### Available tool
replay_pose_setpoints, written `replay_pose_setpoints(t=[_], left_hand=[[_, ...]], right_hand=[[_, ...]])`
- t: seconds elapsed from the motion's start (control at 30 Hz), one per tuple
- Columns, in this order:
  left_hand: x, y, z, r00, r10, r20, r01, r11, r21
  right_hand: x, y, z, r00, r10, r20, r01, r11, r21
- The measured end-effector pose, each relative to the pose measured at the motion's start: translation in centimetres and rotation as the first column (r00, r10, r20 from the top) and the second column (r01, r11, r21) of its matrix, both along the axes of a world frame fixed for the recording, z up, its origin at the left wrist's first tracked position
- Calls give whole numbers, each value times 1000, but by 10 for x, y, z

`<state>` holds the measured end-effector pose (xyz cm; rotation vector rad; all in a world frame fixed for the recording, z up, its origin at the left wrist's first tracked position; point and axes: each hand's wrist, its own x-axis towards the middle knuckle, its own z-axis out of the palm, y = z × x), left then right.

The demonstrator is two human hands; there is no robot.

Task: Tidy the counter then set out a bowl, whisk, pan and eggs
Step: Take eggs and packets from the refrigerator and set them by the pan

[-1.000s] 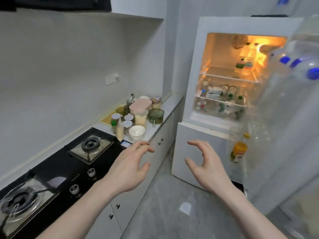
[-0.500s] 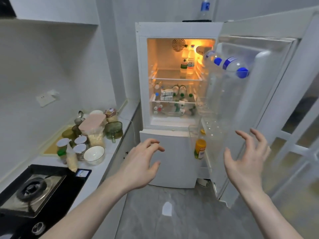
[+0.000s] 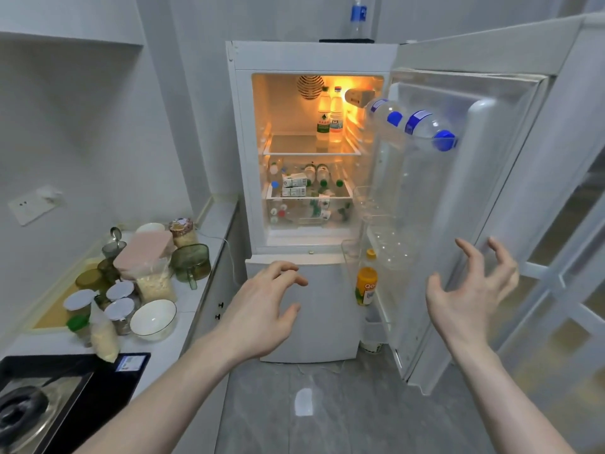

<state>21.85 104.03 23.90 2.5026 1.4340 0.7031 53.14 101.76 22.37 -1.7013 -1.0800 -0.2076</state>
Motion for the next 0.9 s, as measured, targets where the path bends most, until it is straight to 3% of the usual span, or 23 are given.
replay_pose_setpoints(t=[0.27, 0.4, 0.6, 0.9], left_hand=[[-17, 15, -6, 1000, -7, 24, 7, 1000, -6], [-38, 27, -9, 998, 49, 38, -48, 998, -28], [-70, 49, -20, 990, 137, 34, -135, 989, -61], [-97, 102, -28, 948, 316, 35, -313, 948, -63]], right_hand=[[-66, 9, -12, 989, 131, 69, -130, 991, -21], [-95, 29, -15, 952, 249, 178, -250, 968, -17], [-136, 70, -18, 832, 377, 406, -389, 919, -57], [-182, 166, -25, 614, 543, 573, -608, 788, -96]])
